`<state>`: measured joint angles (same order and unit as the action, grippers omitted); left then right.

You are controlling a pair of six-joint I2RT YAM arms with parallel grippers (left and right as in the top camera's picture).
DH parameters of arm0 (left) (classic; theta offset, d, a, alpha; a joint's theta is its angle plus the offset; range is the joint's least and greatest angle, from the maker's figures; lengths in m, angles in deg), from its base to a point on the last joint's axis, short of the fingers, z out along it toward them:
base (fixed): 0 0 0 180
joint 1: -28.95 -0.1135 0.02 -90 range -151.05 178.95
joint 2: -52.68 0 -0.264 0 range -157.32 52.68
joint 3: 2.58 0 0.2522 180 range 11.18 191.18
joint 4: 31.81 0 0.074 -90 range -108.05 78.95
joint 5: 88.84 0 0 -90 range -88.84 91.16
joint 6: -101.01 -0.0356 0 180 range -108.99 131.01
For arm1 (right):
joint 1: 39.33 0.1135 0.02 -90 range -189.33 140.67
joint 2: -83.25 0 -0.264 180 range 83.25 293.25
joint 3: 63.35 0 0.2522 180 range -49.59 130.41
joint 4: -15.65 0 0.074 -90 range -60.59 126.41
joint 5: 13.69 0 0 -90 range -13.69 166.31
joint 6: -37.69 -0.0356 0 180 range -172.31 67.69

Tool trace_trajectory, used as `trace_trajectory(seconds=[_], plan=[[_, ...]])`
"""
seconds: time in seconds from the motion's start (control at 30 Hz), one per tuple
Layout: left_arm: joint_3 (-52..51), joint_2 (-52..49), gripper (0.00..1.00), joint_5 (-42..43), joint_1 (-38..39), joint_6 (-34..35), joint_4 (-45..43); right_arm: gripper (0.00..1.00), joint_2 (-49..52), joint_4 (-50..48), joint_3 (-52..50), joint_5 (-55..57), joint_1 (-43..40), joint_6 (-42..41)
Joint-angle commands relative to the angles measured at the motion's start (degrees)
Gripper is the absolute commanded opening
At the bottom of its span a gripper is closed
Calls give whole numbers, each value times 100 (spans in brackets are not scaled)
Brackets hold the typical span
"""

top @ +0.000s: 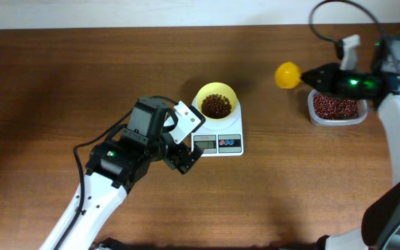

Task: Scoop item into bowl and weigh 50g on scale
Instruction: 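Move the empty scoop with the right gripper back into the bean tub, then scoop red beans from the tub with the right gripper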

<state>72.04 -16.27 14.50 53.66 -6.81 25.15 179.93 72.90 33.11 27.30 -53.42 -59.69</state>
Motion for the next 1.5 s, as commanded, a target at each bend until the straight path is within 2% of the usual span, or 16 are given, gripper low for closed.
trace_trajectory(seconds=[0.0, 0.1, 0.3, 0.37, 0.43, 0.93, 1.1, 1.27, 1.47], plan=[[-2, 39, 99, 83, -26, 17, -9, 4, -162, 227, 63, 629, -503, 271], [-2, 39, 99, 83, -26, 17, -9, 4, -162, 372, 63, 1432, -809, 796], [-2, 39, 99, 83, -26, 17, -9, 4, -160, 365, 61, 3663, -807, 1502], [-2, 39, 99, 81, -26, 17, -7, 4, -127, 363, 57, 4072, -807, 1790], [-2, 39, 99, 83, -26, 17, -7, 4, -42, 358, 46, 4070, -807, 2035], [-2, 39, 99, 83, -26, 17, -7, 4, 702, 323, -282, 3698, -787, 2044], [-2, 39, 99, 83, -26, 17, -7, 4, 1091, 411, -291, 3652, -444, 2044], [-2, 39, 99, 83, -26, 17, -9, 4, 1088, 435, -291, 2673, -367, 1891], [-2, 39, 99, 83, -26, 17, -7, 4, 1088, 382, -289, 2538, -697, 1547]])
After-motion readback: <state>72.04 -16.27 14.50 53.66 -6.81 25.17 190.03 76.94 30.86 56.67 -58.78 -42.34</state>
